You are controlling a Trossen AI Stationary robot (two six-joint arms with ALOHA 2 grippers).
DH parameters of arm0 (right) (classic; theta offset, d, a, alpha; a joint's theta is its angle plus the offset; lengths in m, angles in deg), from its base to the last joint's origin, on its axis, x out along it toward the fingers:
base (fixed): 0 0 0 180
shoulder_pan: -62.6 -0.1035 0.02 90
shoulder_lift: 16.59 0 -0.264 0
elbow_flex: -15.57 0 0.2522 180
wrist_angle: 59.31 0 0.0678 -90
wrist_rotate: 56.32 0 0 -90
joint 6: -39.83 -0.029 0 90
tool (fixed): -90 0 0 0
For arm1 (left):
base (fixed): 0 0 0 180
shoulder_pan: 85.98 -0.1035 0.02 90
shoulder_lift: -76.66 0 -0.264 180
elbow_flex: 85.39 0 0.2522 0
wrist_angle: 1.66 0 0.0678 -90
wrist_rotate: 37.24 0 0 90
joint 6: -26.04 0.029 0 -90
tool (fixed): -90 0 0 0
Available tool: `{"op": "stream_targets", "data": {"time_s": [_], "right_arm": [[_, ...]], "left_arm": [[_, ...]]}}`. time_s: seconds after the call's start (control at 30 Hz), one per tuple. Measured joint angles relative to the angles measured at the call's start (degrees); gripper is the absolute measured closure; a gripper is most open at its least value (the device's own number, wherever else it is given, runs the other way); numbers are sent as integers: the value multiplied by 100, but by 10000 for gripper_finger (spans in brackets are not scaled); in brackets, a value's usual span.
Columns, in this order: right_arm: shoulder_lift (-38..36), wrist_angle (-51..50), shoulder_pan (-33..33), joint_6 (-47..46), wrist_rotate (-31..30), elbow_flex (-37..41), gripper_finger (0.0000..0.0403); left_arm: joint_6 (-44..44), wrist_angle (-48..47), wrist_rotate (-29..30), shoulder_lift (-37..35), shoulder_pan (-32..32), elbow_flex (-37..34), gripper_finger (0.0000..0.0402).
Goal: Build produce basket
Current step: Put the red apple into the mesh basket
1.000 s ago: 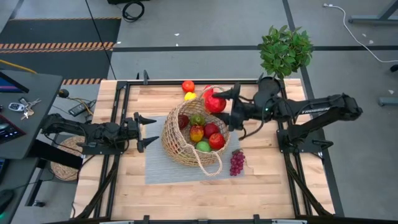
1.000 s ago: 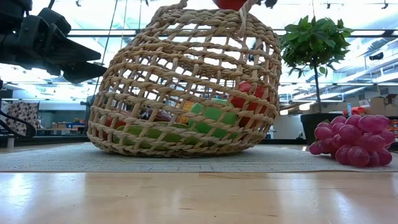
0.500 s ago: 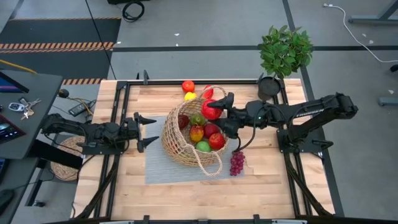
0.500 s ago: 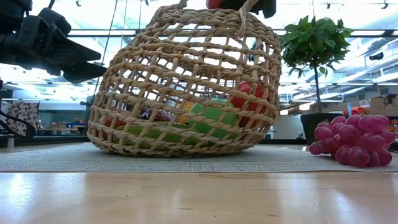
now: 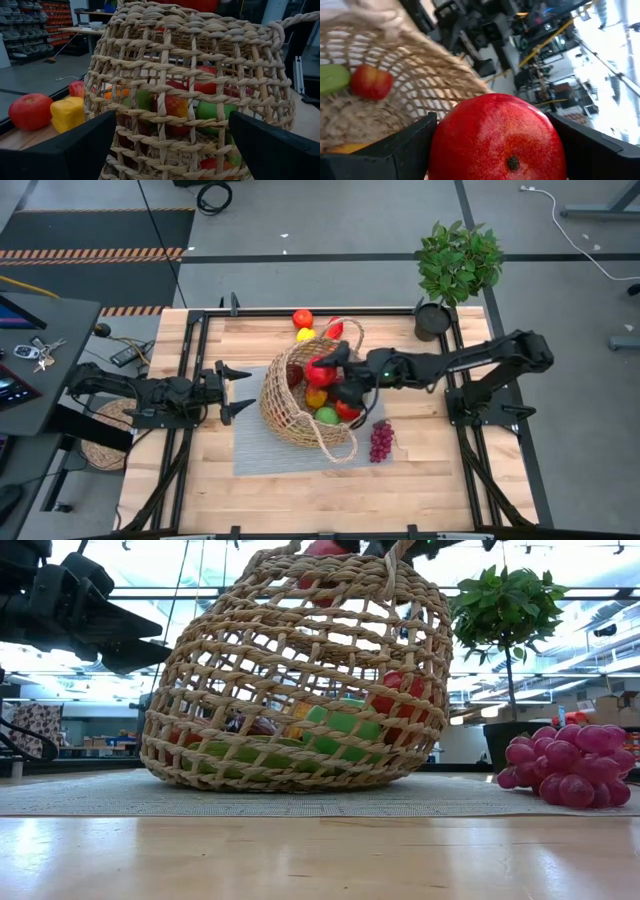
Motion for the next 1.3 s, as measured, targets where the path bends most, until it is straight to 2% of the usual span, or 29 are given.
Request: {"op": "stream_targets", "data": {"time_s": [0.3, 0.5, 0.8, 1.0, 1.17, 1.3], "right_arm": [[842, 46, 243, -507, 529, 0, 39], [1193, 48, 335, -608, 548, 0, 39], [1192, 2, 447, -1252, 535, 2, 37], [1192, -5, 460, -1306, 526, 2, 36], [1192, -49, 460, -1789, 518, 2, 36], [1192, -8, 467, -1965, 162, 2, 33]], "left_arm": [[0, 0, 1, 0, 0, 0, 8], [2, 0, 2, 1, -2, 0, 8], [0, 0, 0, 2, 0, 0, 8], [0, 0, 0, 0, -2, 0, 8], [2, 0, 0, 1, 0, 0, 8], [1, 0, 0, 0, 0, 0, 8]]}}
